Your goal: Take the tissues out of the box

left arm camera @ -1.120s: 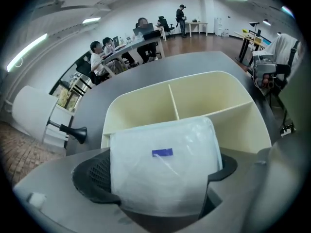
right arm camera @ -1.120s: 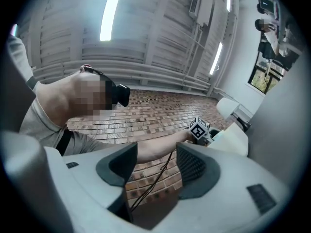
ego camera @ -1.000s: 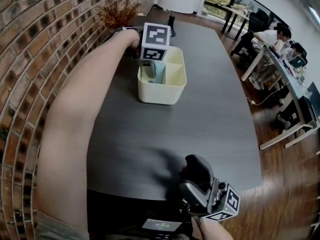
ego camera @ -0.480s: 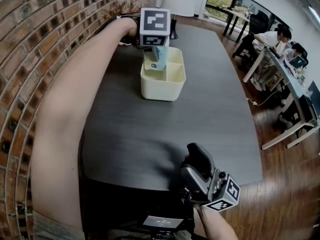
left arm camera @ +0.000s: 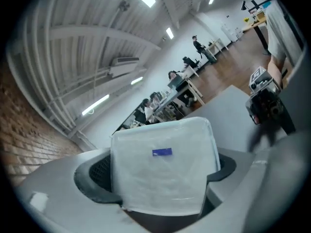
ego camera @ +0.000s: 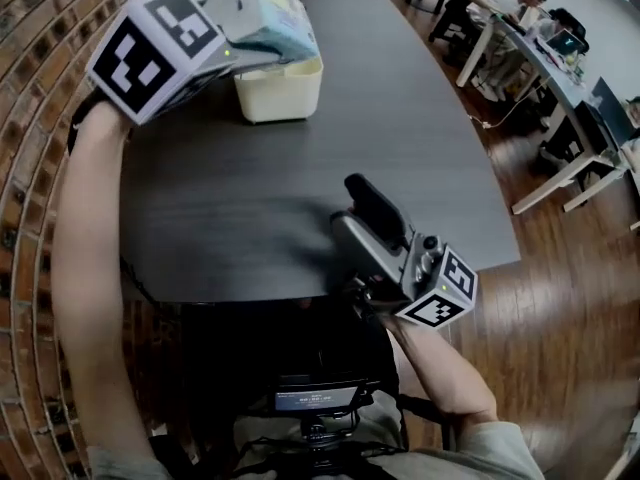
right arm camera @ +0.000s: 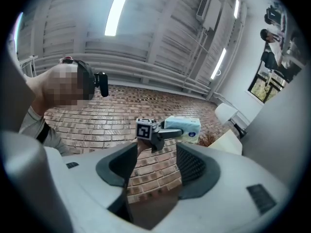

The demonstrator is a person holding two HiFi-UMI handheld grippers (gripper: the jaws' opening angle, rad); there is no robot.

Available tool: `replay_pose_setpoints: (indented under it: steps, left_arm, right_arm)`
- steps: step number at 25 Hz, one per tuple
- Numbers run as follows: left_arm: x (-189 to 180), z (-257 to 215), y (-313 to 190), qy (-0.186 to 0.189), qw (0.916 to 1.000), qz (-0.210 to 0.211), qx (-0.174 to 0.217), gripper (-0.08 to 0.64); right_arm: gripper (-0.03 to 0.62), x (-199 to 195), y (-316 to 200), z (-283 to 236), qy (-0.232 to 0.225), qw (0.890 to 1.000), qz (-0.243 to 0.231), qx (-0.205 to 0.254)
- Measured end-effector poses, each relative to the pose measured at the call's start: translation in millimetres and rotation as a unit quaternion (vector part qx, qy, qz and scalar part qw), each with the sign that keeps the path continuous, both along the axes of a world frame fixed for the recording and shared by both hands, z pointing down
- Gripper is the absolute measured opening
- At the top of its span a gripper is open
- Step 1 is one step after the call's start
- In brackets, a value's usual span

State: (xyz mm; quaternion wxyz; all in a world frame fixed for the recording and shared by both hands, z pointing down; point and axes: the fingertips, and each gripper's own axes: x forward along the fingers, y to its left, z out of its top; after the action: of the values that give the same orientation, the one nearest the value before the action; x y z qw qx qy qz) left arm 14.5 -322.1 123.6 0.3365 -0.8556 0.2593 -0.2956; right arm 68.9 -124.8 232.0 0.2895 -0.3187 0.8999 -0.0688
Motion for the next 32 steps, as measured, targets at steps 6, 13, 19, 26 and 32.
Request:
replay_pose_setpoints:
  steps: [6,13,19,26,32]
  left_arm:
    - [-19.0,55.3,84.6,0.171,0.9850,0.001,-0.024,0.518]
    - [-38.5,89.4,118.5,0.277,0.9577,-0.023,-0.077,0.518]
    - [-49.1,85.5,144.0,0.306,0.9478,-0.025,-0.087,0.518]
    - [-56.2,93.0,155.3,0.321,0.9420,-0.035,-0.090,0.518]
    - [-49.9,105.8,167.6,0.331,0.9375,-0.033,-0.102,0.518]
  right_arm:
    - [0.265,-5.8,14.1,11.7,0.018,1.000,-0.003,0.018]
    - [0.264,-10.4,14.2,12.7,0.029,1.000,-0.003,0.011]
    - [0.264,-19.7,20.6,6.2,0.044,0.999,-0.006,0.021]
    - [0.264,-18.2,23.4,1.5,0.049,0.998,-0.004,0.029]
    - [0.264,-14.5,28.0,5.8,0.064,0.998,-0.003,0.028]
